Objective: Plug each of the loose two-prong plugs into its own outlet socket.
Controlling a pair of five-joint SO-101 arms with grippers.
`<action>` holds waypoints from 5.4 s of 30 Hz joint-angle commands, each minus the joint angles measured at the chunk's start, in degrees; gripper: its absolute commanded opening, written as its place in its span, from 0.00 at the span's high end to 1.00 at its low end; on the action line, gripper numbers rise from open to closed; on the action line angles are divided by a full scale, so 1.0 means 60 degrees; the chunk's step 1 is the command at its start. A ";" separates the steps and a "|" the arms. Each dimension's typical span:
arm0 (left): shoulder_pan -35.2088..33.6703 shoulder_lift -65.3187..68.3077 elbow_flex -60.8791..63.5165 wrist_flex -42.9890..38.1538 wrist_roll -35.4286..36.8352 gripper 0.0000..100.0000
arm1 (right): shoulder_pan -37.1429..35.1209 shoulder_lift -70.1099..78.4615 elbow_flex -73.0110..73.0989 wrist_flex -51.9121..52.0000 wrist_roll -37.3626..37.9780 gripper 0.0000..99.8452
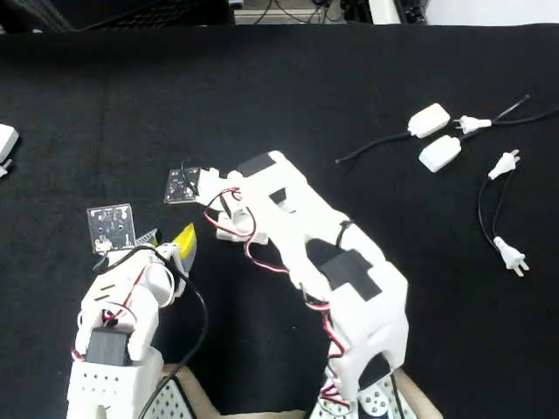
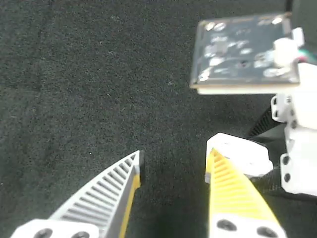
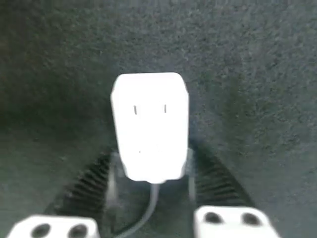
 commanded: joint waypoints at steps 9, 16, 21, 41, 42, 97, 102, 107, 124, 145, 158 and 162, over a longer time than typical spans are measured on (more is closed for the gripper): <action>0.0066 0.0015 0.0154 0.0029 -0.0029 0.78 | 0.0220 -0.0886 -0.0608 0.1553 -0.0190 0.69; 0.0066 0.0015 0.0154 0.0029 -0.0029 0.78 | 0.0645 -0.2381 -0.0608 0.2462 -0.0645 0.69; 0.0066 0.0015 0.0154 0.0029 -0.0029 0.78 | 0.1744 -0.3582 -0.0579 0.3092 -0.0791 0.69; 0.0066 0.0015 0.0154 0.0029 -0.0029 0.78 | 1.1824 -0.4403 -0.0520 0.2183 0.0088 0.69; 0.0066 0.0015 0.0154 0.0029 -0.0029 0.78 | 1.2147 -0.4271 -0.0462 0.1846 0.0308 0.69; 0.0081 0.0015 0.0154 0.0015 -0.0029 0.78 | 1.2674 0.2674 -0.7993 0.5875 0.1495 0.99; 0.0081 0.0015 0.0154 0.0015 -0.0029 0.78 | 1.2425 0.1941 -0.8388 0.6330 0.1495 0.99; 0.0081 0.0015 0.0154 0.0015 -0.0029 0.78 | 1.1795 0.1238 -0.7289 0.6330 0.1788 0.99; 0.0081 -0.0044 0.0154 -0.0044 0.0015 0.78 | 0.5744 -0.3509 -0.2938 0.6300 0.1597 0.99; 0.0154 0.0000 0.0154 -0.2227 0.0059 0.78 | -0.0132 -0.5311 -0.2777 0.6286 -0.2711 0.99; 0.1839 0.0044 0.0154 -0.3941 0.0059 0.78 | -0.0293 -0.5326 -0.2864 0.5421 -0.3473 0.99; 0.1678 0.0044 0.0154 -0.3927 0.0059 0.78 | -0.0337 -0.5341 -0.3260 0.5524 -0.3516 0.99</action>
